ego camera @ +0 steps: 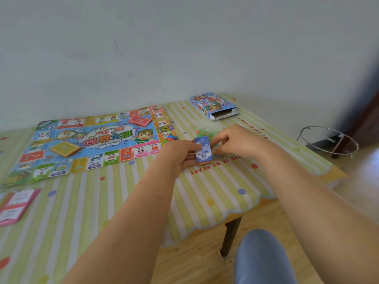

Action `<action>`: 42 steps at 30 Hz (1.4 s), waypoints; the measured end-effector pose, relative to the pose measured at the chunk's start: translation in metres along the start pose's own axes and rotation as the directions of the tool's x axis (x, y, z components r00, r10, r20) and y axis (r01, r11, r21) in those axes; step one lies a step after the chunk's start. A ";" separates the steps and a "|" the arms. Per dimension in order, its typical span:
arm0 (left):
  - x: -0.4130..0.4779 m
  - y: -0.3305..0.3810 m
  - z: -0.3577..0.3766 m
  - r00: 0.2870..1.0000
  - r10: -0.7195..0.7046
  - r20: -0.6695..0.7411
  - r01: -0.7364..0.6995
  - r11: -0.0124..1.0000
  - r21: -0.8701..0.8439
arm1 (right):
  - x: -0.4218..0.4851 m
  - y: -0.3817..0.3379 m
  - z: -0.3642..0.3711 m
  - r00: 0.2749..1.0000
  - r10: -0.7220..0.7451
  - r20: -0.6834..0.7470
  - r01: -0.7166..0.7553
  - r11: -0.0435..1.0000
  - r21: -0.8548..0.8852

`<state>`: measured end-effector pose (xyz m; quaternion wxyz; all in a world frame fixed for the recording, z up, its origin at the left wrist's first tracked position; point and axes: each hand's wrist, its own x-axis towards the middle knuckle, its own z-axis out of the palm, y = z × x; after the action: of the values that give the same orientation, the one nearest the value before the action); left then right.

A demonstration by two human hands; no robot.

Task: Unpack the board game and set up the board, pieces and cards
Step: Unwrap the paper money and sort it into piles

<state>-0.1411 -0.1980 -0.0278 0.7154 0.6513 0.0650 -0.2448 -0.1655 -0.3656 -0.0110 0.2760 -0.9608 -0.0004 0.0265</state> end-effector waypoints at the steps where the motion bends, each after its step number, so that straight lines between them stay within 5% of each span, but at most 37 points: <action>1: -0.001 0.000 0.001 1.000 -0.003 0.002 0.003 1.000 0.005 | 0.000 0.000 0.000 1.000 -0.004 -0.001 0.004 1.000 -0.002; 15: -0.007 0.001 0.007 0.999 0.035 -0.037 -0.036 0.998 -0.041 | 0.002 0.001 -0.001 0.999 0.045 -0.027 -0.044 0.998 0.035; 29: -0.010 -0.008 -0.016 0.917 0.370 -0.146 -0.363 0.929 0.075 | -0.005 -0.017 0.001 0.994 -0.029 -0.102 0.051 0.974 0.221; 42: -0.013 -0.020 -0.032 0.924 0.381 -0.015 -0.375 0.915 0.148 | 0.001 -0.020 0.021 0.986 -0.053 -0.156 0.080 0.982 0.168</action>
<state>-0.1533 -0.1644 -0.0449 0.6994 0.7059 -0.0639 -0.0916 -0.1654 -0.3371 -0.0180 0.3589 -0.9317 -0.0094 -0.0557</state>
